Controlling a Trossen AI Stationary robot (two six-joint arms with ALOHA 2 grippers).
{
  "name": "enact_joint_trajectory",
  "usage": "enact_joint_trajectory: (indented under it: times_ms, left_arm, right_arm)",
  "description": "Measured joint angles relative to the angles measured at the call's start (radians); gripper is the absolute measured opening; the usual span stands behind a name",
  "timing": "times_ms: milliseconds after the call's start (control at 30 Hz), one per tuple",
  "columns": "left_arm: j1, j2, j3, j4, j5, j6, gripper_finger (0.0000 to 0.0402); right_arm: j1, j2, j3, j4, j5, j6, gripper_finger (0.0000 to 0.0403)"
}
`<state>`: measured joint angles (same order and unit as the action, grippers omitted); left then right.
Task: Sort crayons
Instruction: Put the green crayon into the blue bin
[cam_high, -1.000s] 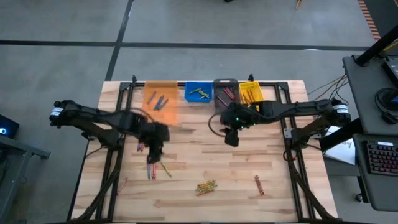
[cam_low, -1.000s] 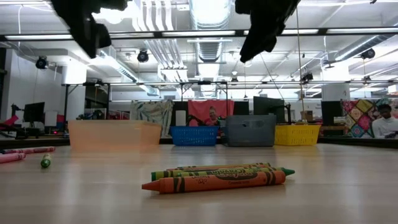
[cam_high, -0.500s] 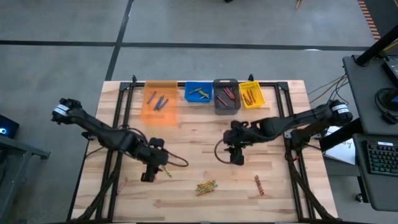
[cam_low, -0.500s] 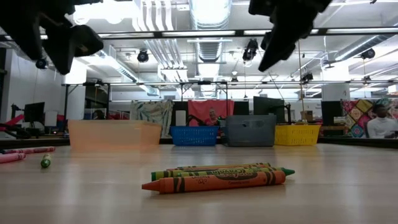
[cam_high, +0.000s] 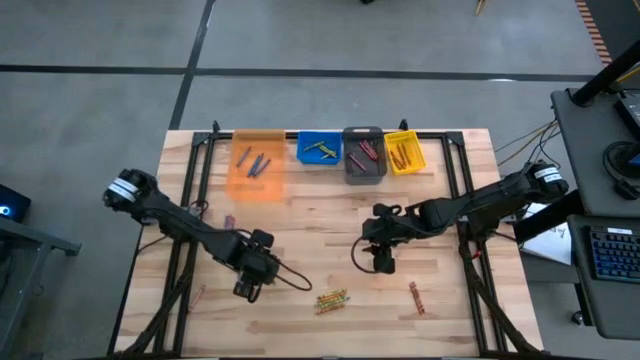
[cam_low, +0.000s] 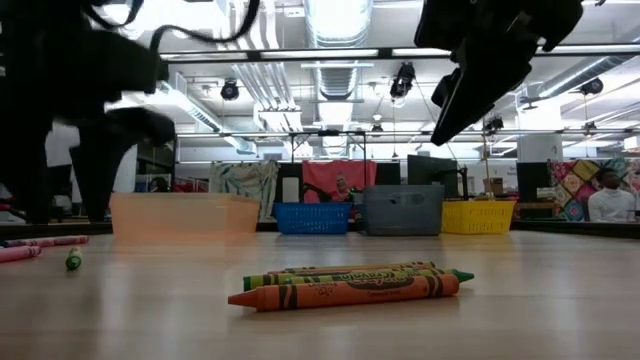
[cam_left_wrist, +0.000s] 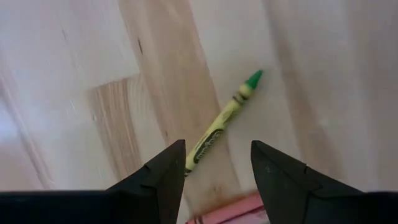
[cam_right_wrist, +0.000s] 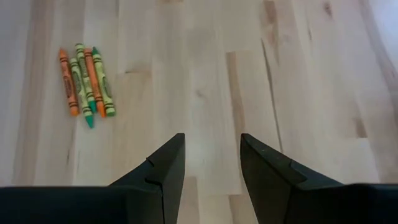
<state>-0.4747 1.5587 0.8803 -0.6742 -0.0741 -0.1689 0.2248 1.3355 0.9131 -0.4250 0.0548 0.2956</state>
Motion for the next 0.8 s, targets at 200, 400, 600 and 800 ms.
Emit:
enact_joint_trajectory:
  times_ms: [200,400,600,800]
  left_arm:
    - [-0.002,0.076,-0.001,0.005,-0.061,0.040,0.0164]
    - [-0.003,0.113,-0.013,0.039,-0.075,0.058,0.0148]
    - [-0.004,0.111,-0.019,0.053,-0.080,0.054,0.0065]
    - [-0.003,0.108,-0.017,0.055,-0.086,0.030,0.0009]
  right_arm:
    - [0.000,-0.005,0.011,-0.003,-0.002,-0.004,0.0144]
    - [0.000,-0.005,0.011,-0.005,-0.002,-0.009,0.0144]
    - [0.000,-0.005,0.011,-0.006,-0.002,-0.020,0.0144]
    - [0.000,-0.005,0.011,-0.009,-0.001,-0.046,0.0144]
